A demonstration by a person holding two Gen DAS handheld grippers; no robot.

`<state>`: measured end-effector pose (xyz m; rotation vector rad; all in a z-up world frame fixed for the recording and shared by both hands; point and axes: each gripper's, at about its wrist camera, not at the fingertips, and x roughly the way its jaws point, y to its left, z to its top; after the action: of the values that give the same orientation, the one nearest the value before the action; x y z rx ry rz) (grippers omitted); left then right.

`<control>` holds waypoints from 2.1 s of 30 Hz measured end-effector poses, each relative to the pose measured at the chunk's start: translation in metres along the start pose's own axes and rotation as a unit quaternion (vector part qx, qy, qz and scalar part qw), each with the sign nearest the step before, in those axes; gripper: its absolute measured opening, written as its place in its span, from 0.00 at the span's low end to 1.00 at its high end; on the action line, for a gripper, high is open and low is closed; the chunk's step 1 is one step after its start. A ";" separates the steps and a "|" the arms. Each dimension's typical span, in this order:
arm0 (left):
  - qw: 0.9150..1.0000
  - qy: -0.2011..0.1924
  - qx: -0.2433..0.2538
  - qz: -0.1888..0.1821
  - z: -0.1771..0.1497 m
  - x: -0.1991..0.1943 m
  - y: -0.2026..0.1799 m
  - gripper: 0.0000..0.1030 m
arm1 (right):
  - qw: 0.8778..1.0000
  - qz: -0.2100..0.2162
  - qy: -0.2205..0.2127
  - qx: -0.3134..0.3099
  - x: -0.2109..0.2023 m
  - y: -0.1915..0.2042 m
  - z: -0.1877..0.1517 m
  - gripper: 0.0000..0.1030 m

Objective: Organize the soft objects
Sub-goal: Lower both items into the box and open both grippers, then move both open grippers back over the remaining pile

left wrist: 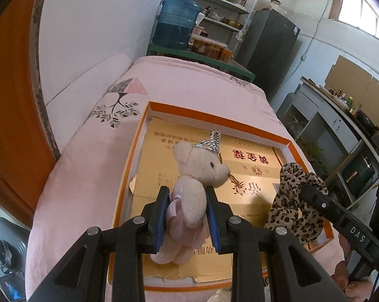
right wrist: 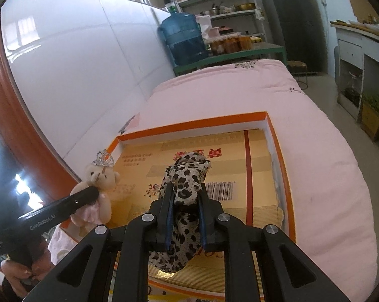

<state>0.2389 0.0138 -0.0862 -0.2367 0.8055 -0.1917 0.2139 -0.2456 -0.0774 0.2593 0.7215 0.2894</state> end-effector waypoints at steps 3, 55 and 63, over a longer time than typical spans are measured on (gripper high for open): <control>1.000 0.001 -0.002 0.000 0.001 0.001 0.001 0.29 | 1.000 -0.005 0.005 -0.001 0.003 -0.001 -0.002 0.21; 0.986 -0.146 0.057 -0.058 -0.009 -0.103 -0.023 0.56 | 0.996 -0.041 -0.063 -0.044 -0.099 0.050 -0.030 0.54; 0.987 -0.135 0.079 -0.022 -0.020 -0.118 -0.035 0.56 | 0.995 -0.064 -0.053 -0.051 -0.125 0.064 -0.059 0.54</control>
<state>0.1416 0.0083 -0.0085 -0.1277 0.5127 -0.2568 0.0736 -0.2219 -0.0228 0.1298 0.6144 0.1886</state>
